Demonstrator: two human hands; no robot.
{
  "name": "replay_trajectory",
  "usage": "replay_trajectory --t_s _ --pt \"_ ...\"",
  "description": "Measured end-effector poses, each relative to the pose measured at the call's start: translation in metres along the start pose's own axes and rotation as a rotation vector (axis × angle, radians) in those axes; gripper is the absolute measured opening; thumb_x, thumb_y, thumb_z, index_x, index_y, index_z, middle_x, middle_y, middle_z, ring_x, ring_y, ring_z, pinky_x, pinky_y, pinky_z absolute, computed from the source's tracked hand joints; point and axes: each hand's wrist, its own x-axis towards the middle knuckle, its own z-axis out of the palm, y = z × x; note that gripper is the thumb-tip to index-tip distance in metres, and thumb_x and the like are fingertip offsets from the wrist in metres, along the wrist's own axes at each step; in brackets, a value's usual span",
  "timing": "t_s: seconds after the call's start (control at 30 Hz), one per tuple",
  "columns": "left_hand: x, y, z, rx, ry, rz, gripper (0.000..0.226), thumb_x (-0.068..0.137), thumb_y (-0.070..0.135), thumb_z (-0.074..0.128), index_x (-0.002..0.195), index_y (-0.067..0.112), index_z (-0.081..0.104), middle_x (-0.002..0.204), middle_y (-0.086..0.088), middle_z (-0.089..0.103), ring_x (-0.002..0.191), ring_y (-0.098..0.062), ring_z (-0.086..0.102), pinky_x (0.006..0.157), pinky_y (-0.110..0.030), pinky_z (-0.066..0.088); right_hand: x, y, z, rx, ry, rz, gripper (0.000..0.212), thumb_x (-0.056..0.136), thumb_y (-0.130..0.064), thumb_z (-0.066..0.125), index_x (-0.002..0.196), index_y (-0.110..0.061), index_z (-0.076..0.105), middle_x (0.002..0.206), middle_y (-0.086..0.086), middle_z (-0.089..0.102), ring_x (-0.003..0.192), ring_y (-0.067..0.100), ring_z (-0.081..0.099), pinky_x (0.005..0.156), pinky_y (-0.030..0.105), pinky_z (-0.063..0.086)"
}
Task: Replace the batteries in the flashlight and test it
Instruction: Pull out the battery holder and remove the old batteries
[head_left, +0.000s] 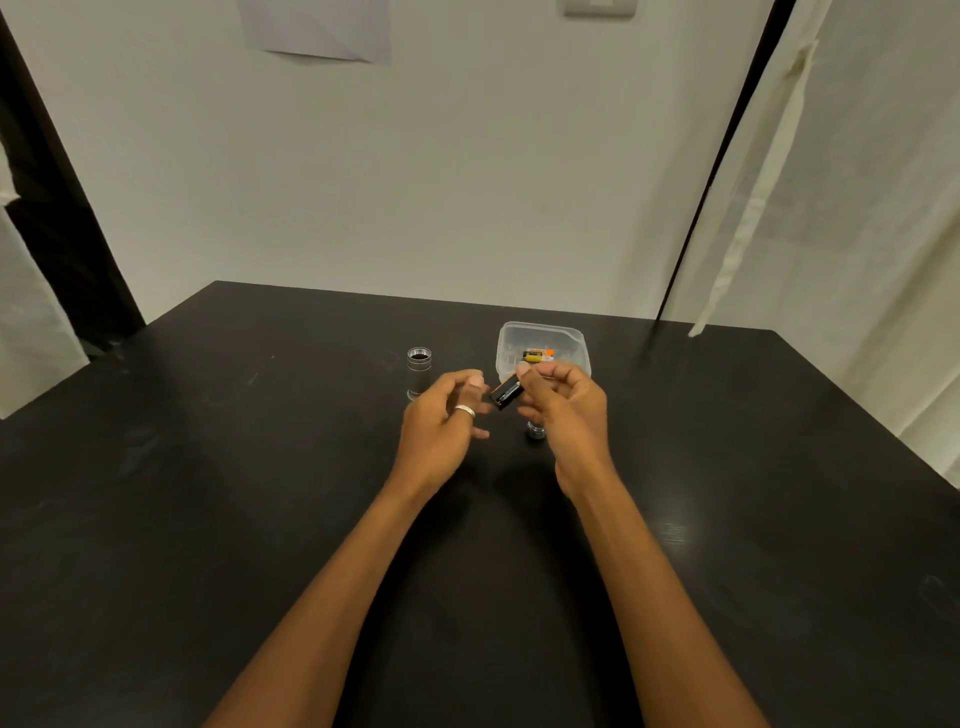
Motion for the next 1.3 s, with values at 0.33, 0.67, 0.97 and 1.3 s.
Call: replay_trajectory --t_s 0.33,0.67,0.97,1.3 --pt "0.001 0.006 -0.008 -0.337 -0.229 -0.294 0.026 0.106 0.018 0.052 0.119 0.005 0.071 0.107 -0.014 0.077 0.102 -0.019 0.074 0.082 -0.026 0.059 -0.01 0.003 0.009 -0.241 -0.073 -0.137 0.016 0.092 -0.023 0.078 0.097 -0.009 0.074 0.085 0.002 0.077 0.071 0.005 0.074 0.064 0.015 0.056" --pt "0.006 0.001 -0.013 -0.56 -0.099 -0.41 0.018 0.102 0.011 0.058 0.114 0.003 0.07 0.1 -0.011 0.077 0.09 -0.017 0.074 0.086 -0.033 0.06 -0.01 0.009 0.012 -0.497 -0.274 -0.361 0.036 0.083 -0.006 0.082 0.112 -0.019 0.065 0.11 0.001 0.066 0.093 0.001 0.068 0.078 0.013 0.057" --pt "0.007 0.001 -0.012 -0.545 -0.088 -0.412 0.017 0.102 0.011 0.059 0.113 0.004 0.069 0.094 -0.008 0.077 0.079 -0.012 0.072 0.08 -0.028 0.061 -0.006 0.016 0.011 -0.595 -0.294 -0.438 0.048 0.08 -0.011 0.086 0.119 -0.019 0.059 0.114 0.0 0.062 0.095 0.005 0.067 0.084 0.019 0.06" --pt "0.007 -0.002 -0.011 -0.489 -0.078 -0.381 0.018 0.102 0.01 0.059 0.113 0.002 0.07 0.104 -0.014 0.076 0.086 -0.014 0.074 0.077 -0.026 0.06 -0.007 0.017 0.01 -0.618 -0.277 -0.476 0.045 0.079 -0.011 0.087 0.113 -0.017 0.059 0.112 0.001 0.06 0.09 0.004 0.067 0.08 0.014 0.058"
